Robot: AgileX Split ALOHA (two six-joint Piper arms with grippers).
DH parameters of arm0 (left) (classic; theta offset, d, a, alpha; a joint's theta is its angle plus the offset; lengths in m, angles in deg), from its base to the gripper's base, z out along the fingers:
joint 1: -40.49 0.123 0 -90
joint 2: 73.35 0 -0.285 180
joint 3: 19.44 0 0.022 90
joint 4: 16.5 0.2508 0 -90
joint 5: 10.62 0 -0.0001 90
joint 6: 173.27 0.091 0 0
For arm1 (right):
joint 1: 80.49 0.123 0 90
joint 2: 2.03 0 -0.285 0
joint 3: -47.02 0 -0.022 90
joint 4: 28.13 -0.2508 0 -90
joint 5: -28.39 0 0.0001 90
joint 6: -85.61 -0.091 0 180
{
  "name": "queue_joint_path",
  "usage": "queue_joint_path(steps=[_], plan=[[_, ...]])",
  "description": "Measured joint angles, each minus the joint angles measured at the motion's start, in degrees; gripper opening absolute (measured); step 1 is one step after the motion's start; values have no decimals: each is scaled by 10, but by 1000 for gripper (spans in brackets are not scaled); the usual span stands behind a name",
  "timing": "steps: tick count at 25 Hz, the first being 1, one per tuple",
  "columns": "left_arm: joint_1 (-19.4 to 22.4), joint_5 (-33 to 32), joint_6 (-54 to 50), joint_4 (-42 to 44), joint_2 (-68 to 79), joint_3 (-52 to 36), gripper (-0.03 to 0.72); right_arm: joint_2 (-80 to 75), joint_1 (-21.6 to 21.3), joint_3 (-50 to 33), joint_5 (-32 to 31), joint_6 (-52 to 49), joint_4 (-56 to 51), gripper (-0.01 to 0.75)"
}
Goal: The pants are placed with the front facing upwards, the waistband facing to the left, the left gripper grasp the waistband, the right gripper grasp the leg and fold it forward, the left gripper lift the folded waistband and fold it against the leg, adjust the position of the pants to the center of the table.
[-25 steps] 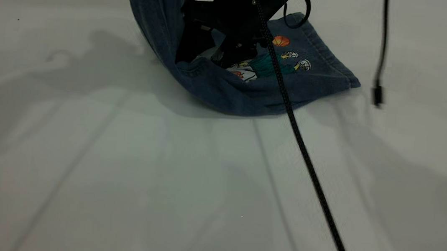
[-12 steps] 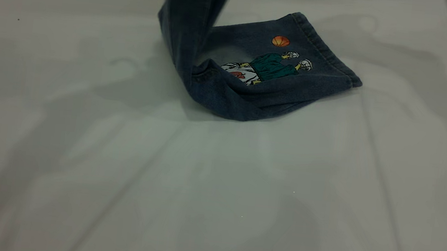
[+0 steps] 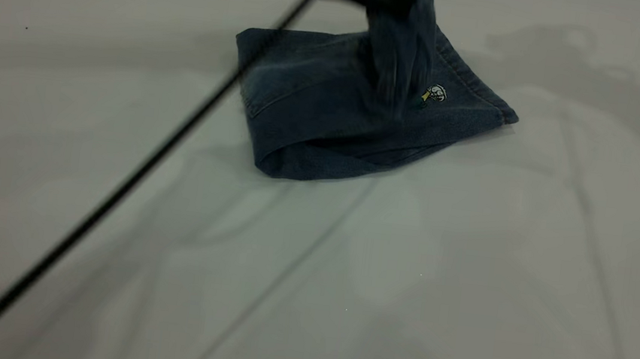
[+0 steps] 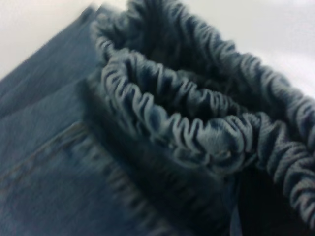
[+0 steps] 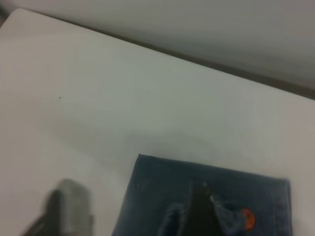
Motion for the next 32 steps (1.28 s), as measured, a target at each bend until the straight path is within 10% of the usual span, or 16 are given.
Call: queue_joint_path(steps=[6,15,24,32], plan=[[-1,-15,1,-1,56,39,173,0,0,0,-21,0,-1,444],[-1,-63,37,26,2,62,628,0,0,0,-35,0,-1,444],[49,-95,4,168,-180,62,595,-6,33,0,-45,0,20,443],[129,-167,-38,203,-288,62,580,-84,174,0,-49,-144,238,443]])
